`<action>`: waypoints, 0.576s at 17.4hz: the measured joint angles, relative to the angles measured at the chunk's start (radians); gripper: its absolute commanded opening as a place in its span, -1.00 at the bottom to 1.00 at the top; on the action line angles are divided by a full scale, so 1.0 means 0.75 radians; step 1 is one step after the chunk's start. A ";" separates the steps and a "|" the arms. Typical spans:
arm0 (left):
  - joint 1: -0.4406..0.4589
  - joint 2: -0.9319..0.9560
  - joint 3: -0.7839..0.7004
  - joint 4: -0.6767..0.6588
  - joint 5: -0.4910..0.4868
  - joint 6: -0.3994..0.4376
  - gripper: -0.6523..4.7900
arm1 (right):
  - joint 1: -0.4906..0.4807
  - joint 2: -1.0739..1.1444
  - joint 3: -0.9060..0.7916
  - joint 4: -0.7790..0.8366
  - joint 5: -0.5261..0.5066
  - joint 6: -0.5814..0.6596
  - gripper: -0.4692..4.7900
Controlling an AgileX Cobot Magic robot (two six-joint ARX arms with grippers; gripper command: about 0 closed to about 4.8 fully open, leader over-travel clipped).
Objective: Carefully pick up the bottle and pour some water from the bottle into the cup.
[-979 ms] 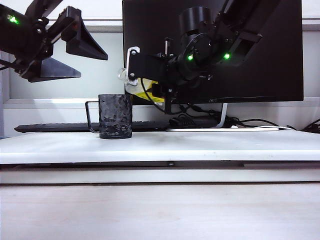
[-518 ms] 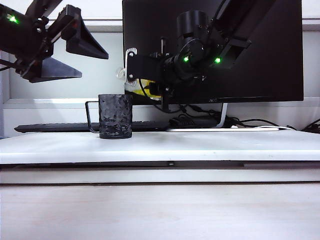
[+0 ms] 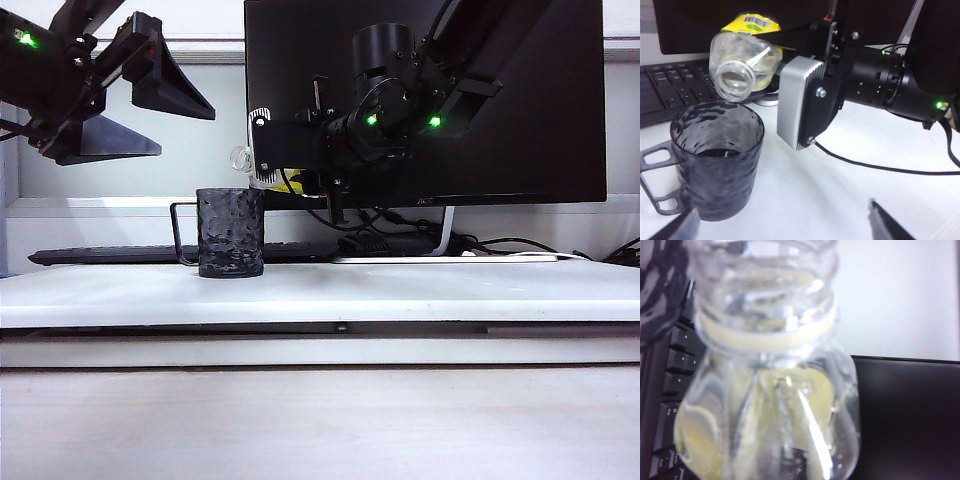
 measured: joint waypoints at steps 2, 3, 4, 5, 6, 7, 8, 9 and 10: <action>0.000 0.000 0.000 0.000 0.000 0.000 1.00 | 0.001 0.000 0.000 0.000 0.000 -0.049 -0.45; 0.000 0.000 0.000 0.000 0.000 0.000 1.00 | 0.000 0.000 0.000 0.000 -0.001 -0.069 -0.45; 0.000 0.000 0.000 0.000 0.000 0.003 1.00 | 0.000 0.000 0.000 0.001 -0.003 -0.075 -0.45; 0.000 0.000 0.000 -0.001 0.000 0.010 1.00 | 0.000 0.000 0.000 0.003 -0.011 -0.080 -0.45; 0.000 0.000 0.000 -0.003 -0.001 0.022 1.00 | -0.001 0.000 0.000 0.006 -0.022 -0.096 -0.45; 0.000 0.000 0.000 -0.011 -0.001 0.034 1.00 | -0.001 0.000 0.001 0.011 -0.027 -0.105 -0.45; 0.000 0.000 0.000 -0.023 -0.001 0.046 1.00 | -0.001 0.000 0.001 0.013 -0.031 -0.110 -0.45; 0.000 0.000 0.000 -0.027 -0.001 0.053 1.00 | -0.001 0.000 0.000 0.013 -0.031 -0.112 -0.45; 0.000 0.000 0.000 -0.026 -0.001 0.059 1.00 | -0.001 0.000 0.001 0.014 -0.031 -0.114 -0.45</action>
